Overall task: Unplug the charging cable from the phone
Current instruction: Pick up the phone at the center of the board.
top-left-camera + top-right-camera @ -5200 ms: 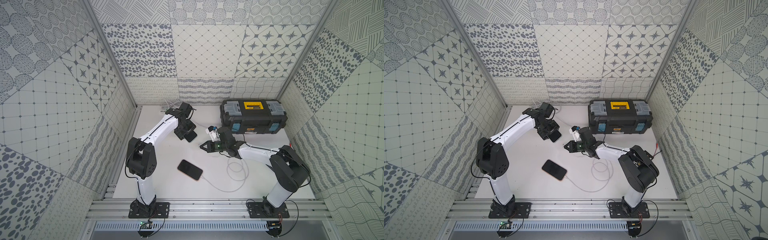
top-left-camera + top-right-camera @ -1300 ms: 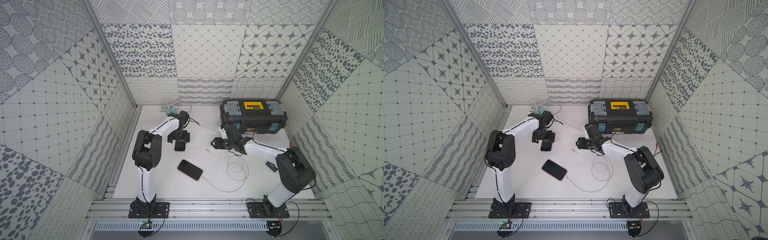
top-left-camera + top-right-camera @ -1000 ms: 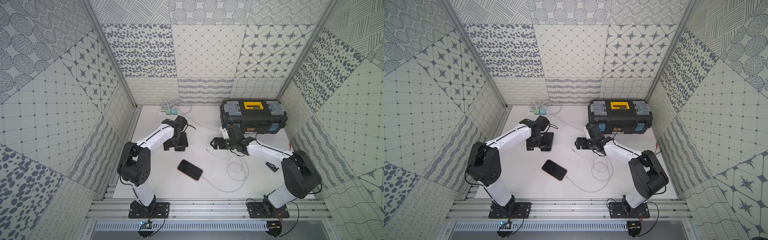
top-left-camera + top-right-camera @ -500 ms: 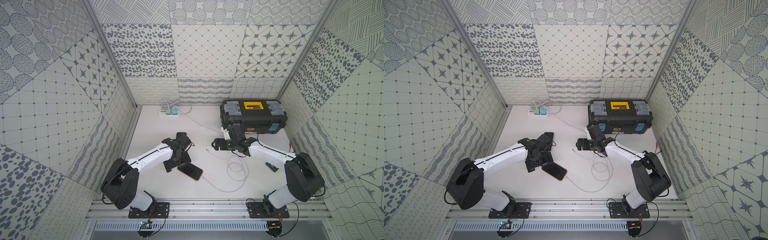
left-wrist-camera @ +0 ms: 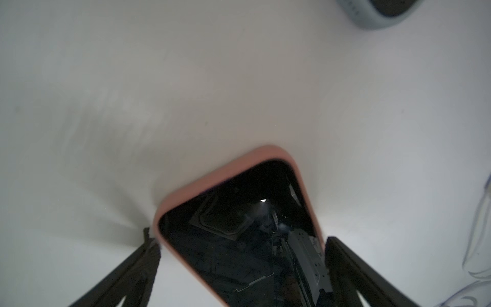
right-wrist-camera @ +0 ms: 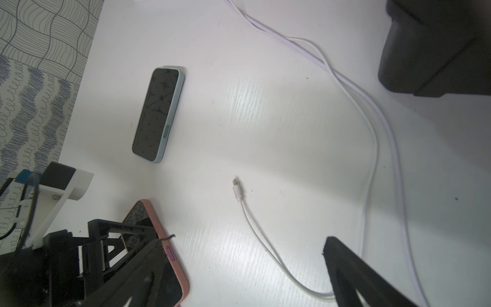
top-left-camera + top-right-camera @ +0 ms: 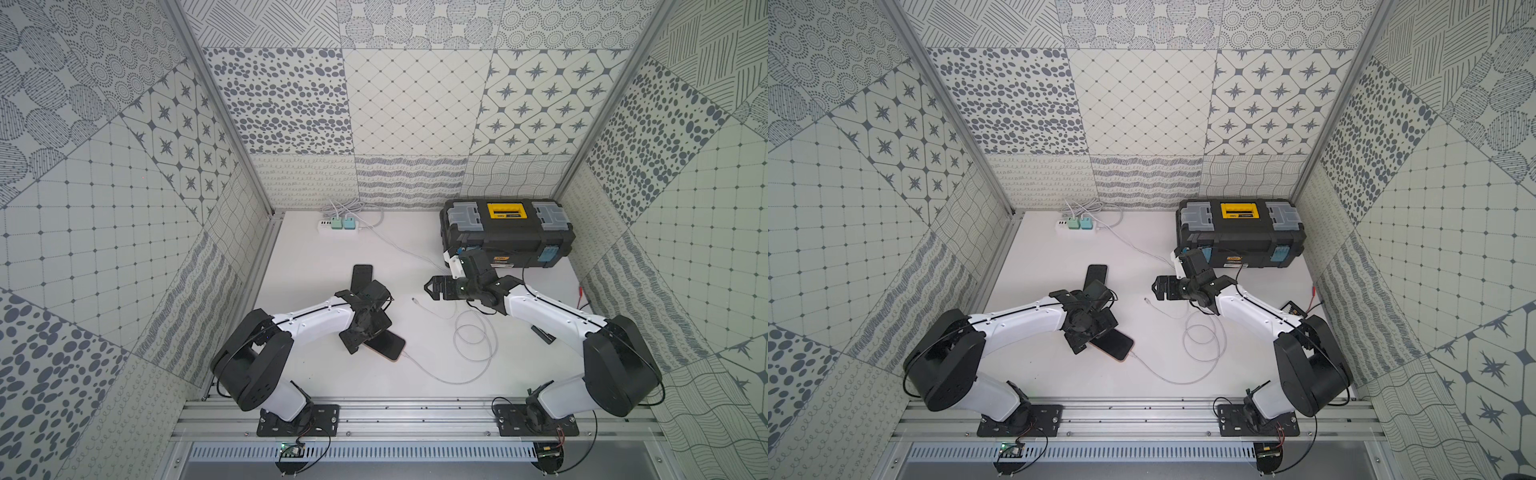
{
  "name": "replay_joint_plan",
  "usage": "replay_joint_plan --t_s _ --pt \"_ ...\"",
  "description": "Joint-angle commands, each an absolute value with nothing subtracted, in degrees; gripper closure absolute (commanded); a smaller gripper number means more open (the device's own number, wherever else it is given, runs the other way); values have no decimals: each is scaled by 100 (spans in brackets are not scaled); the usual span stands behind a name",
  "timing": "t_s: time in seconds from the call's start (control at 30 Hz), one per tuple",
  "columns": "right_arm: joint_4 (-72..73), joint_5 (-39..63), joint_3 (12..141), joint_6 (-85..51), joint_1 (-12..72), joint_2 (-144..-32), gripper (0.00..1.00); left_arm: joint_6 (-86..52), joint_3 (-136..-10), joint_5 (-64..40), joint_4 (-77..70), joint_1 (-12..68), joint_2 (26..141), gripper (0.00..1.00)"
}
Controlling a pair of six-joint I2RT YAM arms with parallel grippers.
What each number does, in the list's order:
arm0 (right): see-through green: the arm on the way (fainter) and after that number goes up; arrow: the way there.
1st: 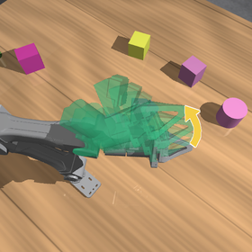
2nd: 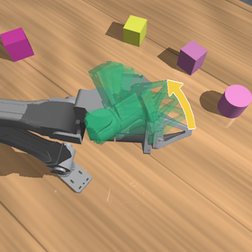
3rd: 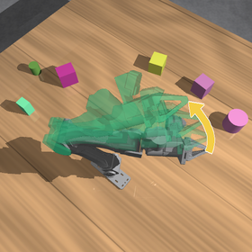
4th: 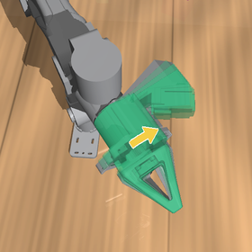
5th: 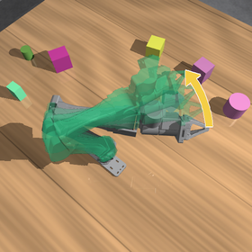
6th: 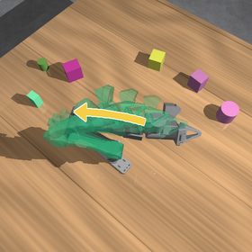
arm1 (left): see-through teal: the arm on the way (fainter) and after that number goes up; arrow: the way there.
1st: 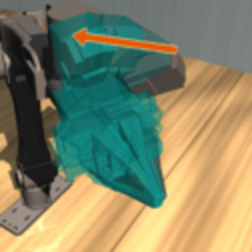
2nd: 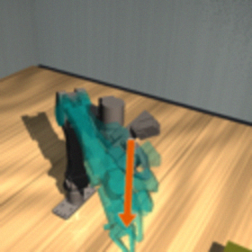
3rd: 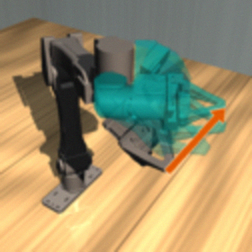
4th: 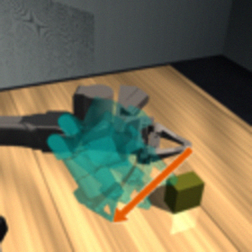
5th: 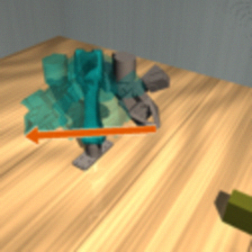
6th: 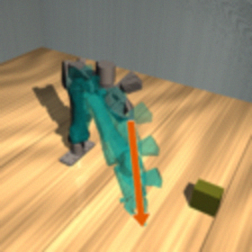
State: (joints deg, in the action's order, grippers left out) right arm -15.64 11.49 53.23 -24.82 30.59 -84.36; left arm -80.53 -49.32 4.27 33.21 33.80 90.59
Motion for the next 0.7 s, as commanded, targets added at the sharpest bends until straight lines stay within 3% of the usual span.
replay_joint_plan --t_s 0.0,0.27,0.67 --pt "-1536 1186 5254 -2358 3022 -8240 3 -8243 -5186 366 2795 3445 9380 1" --pt "-1551 1115 5217 -2357 2965 -8140 3 -7969 -5702 344 2976 3448 9817 2" --pt "-1564 1046 5152 -2391 2915 -8088 3 -7780 -6864 375 4547 3718 10568 7"
